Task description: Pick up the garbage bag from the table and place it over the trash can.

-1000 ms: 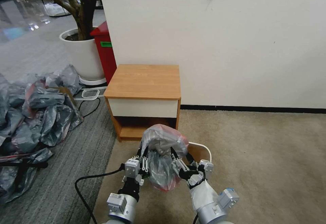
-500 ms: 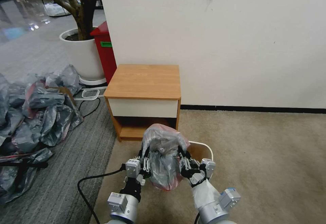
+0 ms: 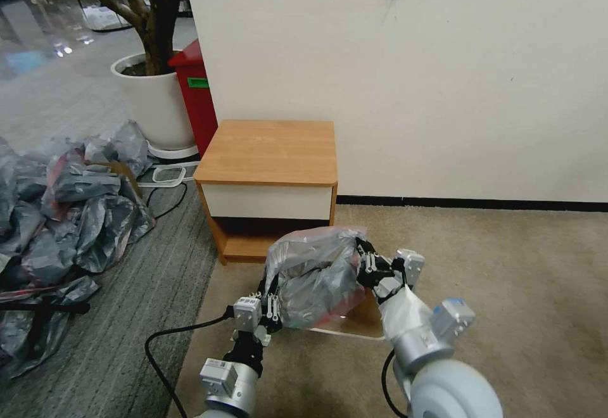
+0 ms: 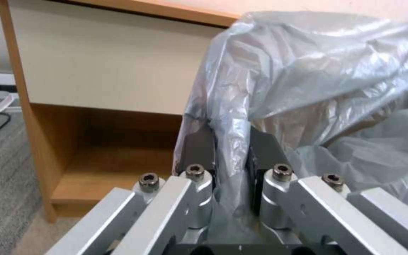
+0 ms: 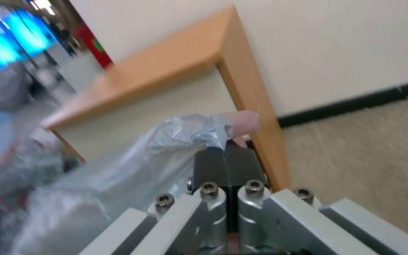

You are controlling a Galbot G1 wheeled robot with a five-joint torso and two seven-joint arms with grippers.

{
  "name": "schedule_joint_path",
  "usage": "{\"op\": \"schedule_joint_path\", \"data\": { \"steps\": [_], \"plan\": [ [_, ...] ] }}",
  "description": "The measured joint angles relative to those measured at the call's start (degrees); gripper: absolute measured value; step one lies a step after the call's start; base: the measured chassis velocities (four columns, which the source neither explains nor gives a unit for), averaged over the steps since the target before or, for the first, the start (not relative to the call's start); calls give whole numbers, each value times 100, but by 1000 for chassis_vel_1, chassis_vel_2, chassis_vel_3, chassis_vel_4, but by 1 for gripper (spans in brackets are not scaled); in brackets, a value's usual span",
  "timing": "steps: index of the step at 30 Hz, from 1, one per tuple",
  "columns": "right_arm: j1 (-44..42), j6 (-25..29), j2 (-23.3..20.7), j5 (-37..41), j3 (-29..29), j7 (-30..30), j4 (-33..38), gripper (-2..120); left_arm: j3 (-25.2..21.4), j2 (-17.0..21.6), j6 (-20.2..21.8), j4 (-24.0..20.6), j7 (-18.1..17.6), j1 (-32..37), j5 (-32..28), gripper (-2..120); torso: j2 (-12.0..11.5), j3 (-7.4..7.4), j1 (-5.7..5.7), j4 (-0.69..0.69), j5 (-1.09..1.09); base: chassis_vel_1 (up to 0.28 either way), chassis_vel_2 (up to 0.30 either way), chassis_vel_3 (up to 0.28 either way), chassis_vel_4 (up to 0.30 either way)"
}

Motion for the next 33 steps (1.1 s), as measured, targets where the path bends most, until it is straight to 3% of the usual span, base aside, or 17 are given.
{"op": "schedule_joint_path", "data": {
  "steps": [2,6,14,19,26,33],
  "plan": [
    [0,0,0,0,0,0,0,0,0,0,0,0,0,0,0,9,0,0,0,0,0,0,0,0,0],
    [21,-508,-139,102,113,290,174,0,-87,11,-19,26,27,-24,-182,9,0,0,0,0,0,0,0,0,0],
    [52,-511,-223,68,217,322,347,0,-160,10,-28,88,133,-38,-212,9,0,0,0,0,0,0,0,0,0],
    [295,-607,-521,163,387,285,283,0,-192,33,-30,12,255,-41,-221,9,0,0,0,0,0,0,0,0,0],
    [714,-978,-1111,883,741,176,146,0,-310,33,-30,-107,517,-42,-273,9,0,0,0,0,0,0,0,0,0],
    [805,-1263,-1312,1267,894,115,102,0,-321,3,-16,-107,538,-42,-324,9,0,0,0,1,0,0,0,0,0]
  ]
}}
